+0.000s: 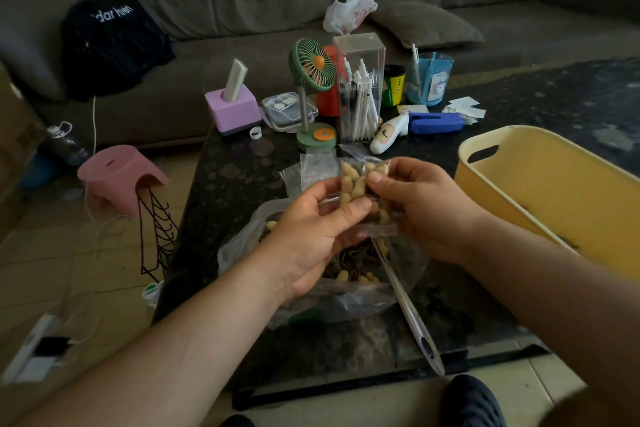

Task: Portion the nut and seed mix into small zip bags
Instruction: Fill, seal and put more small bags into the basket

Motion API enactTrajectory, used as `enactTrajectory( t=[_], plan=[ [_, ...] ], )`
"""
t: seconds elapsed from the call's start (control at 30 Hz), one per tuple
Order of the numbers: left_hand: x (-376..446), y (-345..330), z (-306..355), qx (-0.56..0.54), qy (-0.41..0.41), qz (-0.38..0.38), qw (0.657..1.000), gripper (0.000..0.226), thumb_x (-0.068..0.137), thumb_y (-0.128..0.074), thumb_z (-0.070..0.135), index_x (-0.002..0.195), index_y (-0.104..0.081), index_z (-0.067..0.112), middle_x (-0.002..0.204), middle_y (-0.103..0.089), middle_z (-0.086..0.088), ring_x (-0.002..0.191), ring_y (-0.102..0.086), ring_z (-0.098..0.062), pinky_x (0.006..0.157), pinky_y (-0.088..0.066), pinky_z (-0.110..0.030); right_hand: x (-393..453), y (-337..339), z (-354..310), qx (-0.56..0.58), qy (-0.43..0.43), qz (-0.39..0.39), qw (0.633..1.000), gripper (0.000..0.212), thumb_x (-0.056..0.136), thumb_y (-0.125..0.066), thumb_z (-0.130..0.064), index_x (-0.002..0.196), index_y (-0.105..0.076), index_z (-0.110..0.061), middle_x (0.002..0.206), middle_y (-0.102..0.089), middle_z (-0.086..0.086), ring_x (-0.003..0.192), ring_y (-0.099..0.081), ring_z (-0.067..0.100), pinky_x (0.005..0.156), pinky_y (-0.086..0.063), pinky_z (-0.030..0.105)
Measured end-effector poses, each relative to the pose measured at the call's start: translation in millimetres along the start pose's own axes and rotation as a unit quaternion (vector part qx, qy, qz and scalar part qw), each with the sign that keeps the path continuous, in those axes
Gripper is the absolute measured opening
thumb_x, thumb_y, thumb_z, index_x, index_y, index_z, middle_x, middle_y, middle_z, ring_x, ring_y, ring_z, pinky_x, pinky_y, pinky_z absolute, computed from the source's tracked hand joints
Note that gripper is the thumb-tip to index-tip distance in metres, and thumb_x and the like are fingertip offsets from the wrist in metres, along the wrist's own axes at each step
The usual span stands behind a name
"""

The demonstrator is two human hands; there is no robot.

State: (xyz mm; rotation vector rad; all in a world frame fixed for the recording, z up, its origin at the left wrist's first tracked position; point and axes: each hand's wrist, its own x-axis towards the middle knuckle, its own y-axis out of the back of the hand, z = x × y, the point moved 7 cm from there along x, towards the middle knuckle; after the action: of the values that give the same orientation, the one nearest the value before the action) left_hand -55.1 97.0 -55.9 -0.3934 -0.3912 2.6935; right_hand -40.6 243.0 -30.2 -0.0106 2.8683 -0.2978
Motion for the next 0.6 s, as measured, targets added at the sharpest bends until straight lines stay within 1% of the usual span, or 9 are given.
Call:
enactTrajectory(
  t=[0.07, 0.1, 0.17, 0.23, 0.33, 0.43, 0.53, 0.57, 0.6],
  plan=[
    [1.9, -7.1, 4.4, 0.004, -0.011, 0.003, 1.000, 0.036, 0.095, -0.071, 0.006, 0.129, -0.064, 0.016, 0.112, -0.080, -0.005, 0.107, -0.077, -0.023, 0.082, -0.063, -0.032, -2.4, -1.5, -4.8, 0.010, 0.004, -0.017, 1.000, 0.023, 0.100, -0.063, -0.017, 0.118, -0.067, -0.003, 0.111, -0.076, 0.018, 0.105, -0.075, 0.034, 0.091, -0.061, 0.052],
    [2.5, -10.9, 7.5, 0.011, -0.021, 0.005, 1.000, 0.036, 0.095, -0.070, 0.007, 0.128, -0.064, 0.017, 0.110, -0.080, -0.004, 0.107, -0.077, -0.023, 0.082, -0.062, -0.033, -4.6, -2.6, -8.6, 0.016, 0.009, -0.025, 1.000, 0.025, 0.102, -0.061, -0.019, 0.120, -0.066, -0.003, 0.112, -0.076, 0.018, 0.106, -0.075, 0.035, 0.091, -0.061, 0.052],
    [3.4, -18.9, 16.7, 0.028, -0.046, 0.005, 0.999, 0.036, 0.094, -0.071, 0.007, 0.127, -0.064, 0.018, 0.106, -0.081, -0.003, 0.104, -0.077, -0.022, 0.078, -0.062, -0.031, -10.2, -3.5, -19.0, 0.026, 0.024, -0.040, 0.999, 0.029, 0.103, -0.059, -0.021, 0.123, -0.066, -0.001, 0.115, -0.075, 0.020, 0.107, -0.075, 0.034, 0.089, -0.063, 0.051],
    [5.7, -32.1, 28.3, 0.034, -0.068, -0.007, 0.997, 0.043, 0.088, -0.074, 0.009, 0.129, -0.064, 0.019, 0.106, -0.081, -0.003, 0.102, -0.078, -0.021, 0.076, -0.062, -0.030, -14.3, 5.0, -32.9, 0.006, 0.056, -0.032, 0.998, 0.029, 0.102, -0.060, -0.017, 0.124, -0.066, 0.001, 0.115, -0.075, 0.021, 0.107, -0.075, 0.034, 0.089, -0.063, 0.050],
    [11.7, -57.4, 41.6, 0.001, -0.074, -0.045, 0.996, 0.055, 0.078, -0.075, 0.018, 0.132, -0.062, 0.015, 0.112, -0.078, -0.008, 0.102, -0.076, -0.024, 0.084, -0.065, -0.037, -20.0, 28.0, -59.8, -0.015, 0.101, -0.012, 0.995, 0.028, 0.099, -0.063, -0.014, 0.123, -0.067, 0.002, 0.115, -0.075, 0.022, 0.106, -0.075, 0.034, 0.087, -0.063, 0.044],
    [20.0, -87.9, 47.2, -0.036, -0.037, -0.072, 0.996, 0.045, 0.088, -0.070, 0.032, 0.128, -0.064, 0.015, 0.107, -0.074, -0.009, 0.090, -0.074, -0.019, 0.077, -0.063, -0.032, -32.0, 64.9, -95.1, -0.040, 0.145, 0.044, 0.988, 0.024, 0.099, -0.064, -0.016, 0.119, -0.068, -0.003, 0.107, -0.078, 0.014, 0.100, -0.077, 0.027, 0.085, -0.063, 0.042],
    [42.9, -112.8, 32.4, 0.012, 0.024, -0.012, 1.000, 0.017, 0.099, -0.070, 0.027, 0.113, -0.066, 0.017, 0.095, -0.067, -0.008, 0.080, -0.070, -0.019, 0.068, -0.061, -0.030, -45.8, 113.9, -119.1, -0.106, 0.179, 0.127, 0.970, 0.020, 0.097, -0.066, -0.021, 0.115, -0.071, -0.011, 0.101, -0.080, 0.007, 0.096, -0.078, 0.023, 0.090, -0.061, 0.049],
    [51.4, -119.9, 24.4, 0.043, 0.045, 0.013, 0.998, 0.016, 0.100, -0.072, 0.026, 0.110, -0.064, 0.017, 0.096, -0.064, -0.007, 0.080, -0.069, -0.019, 0.065, -0.060, -0.031, -48.4, 129.5, -121.2, -0.113, 0.178, 0.146, 0.966, 0.020, 0.097, -0.067, -0.021, 0.114, -0.071, -0.012, 0.100, -0.080, 0.004, 0.096, -0.078, 0.021, 0.091, -0.062, 0.048],
    [58.9, -127.6, 16.4, 0.070, 0.064, 0.028, 0.995, 0.022, 0.098, -0.074, 0.027, 0.114, -0.062, 0.017, 0.101, -0.063, -0.007, 0.083, -0.068, -0.020, 0.064, -0.060, -0.031, -50.1, 144.0, -120.5, -0.130, 0.168, 0.164, 0.963, 0.018, 0.097, -0.067, -0.021, 0.114, -0.072, -0.014, 0.099, -0.080, 0.001, 0.096, -0.078, 0.018, 0.091, -0.063, 0.046]
  ],
)
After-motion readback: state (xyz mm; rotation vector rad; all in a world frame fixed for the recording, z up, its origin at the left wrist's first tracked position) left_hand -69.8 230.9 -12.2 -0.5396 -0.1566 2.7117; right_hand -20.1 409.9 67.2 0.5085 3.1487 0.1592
